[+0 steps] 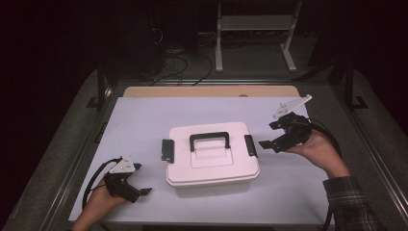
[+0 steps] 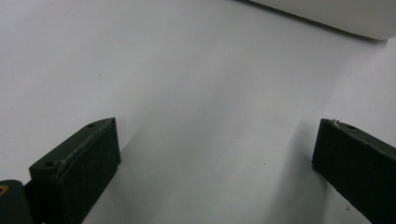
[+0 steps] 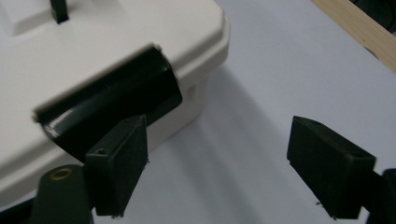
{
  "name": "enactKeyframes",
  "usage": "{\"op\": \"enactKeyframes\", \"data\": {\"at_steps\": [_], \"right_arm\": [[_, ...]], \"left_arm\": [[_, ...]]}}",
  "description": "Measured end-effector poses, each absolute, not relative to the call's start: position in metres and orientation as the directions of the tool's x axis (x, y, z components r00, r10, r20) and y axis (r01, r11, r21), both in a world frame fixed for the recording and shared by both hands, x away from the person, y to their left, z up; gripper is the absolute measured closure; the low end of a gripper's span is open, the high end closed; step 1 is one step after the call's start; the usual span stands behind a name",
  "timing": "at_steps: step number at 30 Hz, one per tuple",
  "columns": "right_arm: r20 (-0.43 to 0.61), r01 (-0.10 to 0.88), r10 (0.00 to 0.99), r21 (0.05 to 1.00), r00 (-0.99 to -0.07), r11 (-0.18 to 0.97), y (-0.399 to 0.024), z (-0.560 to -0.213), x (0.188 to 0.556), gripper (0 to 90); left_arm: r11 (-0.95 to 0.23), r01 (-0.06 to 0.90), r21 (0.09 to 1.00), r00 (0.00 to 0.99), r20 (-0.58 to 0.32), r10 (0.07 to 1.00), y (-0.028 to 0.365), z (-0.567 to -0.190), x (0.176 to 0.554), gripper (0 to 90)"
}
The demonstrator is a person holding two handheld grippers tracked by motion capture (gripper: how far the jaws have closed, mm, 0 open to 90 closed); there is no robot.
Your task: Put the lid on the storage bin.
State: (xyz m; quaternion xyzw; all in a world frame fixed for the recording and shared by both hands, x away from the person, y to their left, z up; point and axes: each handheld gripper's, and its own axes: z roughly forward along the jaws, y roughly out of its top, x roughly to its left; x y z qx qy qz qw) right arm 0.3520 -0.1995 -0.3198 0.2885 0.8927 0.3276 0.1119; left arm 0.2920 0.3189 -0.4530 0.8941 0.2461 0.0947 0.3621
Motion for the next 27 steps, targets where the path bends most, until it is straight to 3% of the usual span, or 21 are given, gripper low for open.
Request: {"op": "enactKeyframes", "data": {"at_steps": [15, 27], "right_arm": [[0.017, 0.549, 0.716, 0.654, -0.698, 0.52, -0.216, -0.383, 0.343, 9.7], [0.024, 0.628, 0.765, 0.589, -0.643, 0.509, -0.21, -0.428, 0.338, 1.6]], "left_arm": [[-0.615, 0.372, 0.695, 0.861, -0.01, 0.509, 0.319, -0.453, 0.292, 0.0], [-0.616, 0.371, 0.695, 0.861, -0.009, 0.509, 0.319, -0.453, 0.292, 0.0]]}}
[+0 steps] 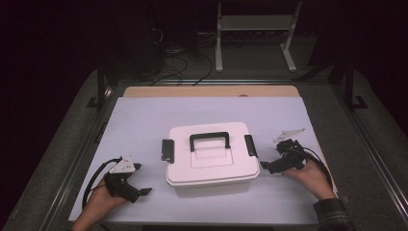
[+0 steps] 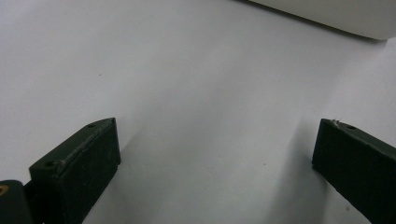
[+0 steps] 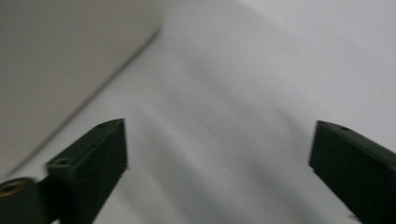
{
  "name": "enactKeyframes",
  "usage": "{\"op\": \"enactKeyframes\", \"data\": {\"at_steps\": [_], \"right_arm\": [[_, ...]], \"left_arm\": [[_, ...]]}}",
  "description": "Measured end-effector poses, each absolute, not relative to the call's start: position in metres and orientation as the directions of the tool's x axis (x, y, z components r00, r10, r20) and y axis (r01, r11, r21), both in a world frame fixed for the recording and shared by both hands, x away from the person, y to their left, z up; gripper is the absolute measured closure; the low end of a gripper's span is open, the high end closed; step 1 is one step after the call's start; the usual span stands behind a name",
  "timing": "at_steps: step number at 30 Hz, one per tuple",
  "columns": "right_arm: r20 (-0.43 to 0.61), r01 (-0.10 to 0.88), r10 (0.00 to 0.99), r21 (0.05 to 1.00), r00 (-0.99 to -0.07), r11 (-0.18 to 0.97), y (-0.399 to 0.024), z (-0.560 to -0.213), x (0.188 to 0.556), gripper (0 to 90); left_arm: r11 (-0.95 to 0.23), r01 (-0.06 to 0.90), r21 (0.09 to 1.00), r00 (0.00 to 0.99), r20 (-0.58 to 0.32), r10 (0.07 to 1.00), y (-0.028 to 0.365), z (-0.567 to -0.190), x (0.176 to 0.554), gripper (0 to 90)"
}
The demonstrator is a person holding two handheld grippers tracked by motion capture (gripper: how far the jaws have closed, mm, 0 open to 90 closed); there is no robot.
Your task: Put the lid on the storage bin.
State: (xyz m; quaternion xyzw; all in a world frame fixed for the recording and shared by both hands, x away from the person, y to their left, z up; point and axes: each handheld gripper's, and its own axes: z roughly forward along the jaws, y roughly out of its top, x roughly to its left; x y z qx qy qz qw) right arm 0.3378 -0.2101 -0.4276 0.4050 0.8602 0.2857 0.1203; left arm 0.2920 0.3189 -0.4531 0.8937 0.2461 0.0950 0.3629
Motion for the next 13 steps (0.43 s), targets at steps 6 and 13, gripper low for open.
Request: {"op": "enactKeyframes", "data": {"at_steps": [6, 13], "right_arm": [[0.007, 0.656, 0.781, 0.547, -0.625, 0.52, -0.206, -0.444, 0.334, 1.6], [0.019, 0.657, 0.805, 0.589, -0.593, 0.471, -0.209, -0.449, 0.326, 1.6]], "left_arm": [[-0.616, 0.371, 0.695, 0.861, -0.009, 0.509, 0.319, -0.453, 0.292, 0.0], [-0.616, 0.371, 0.695, 0.861, -0.009, 0.509, 0.319, -0.453, 0.292, 0.0]]}}
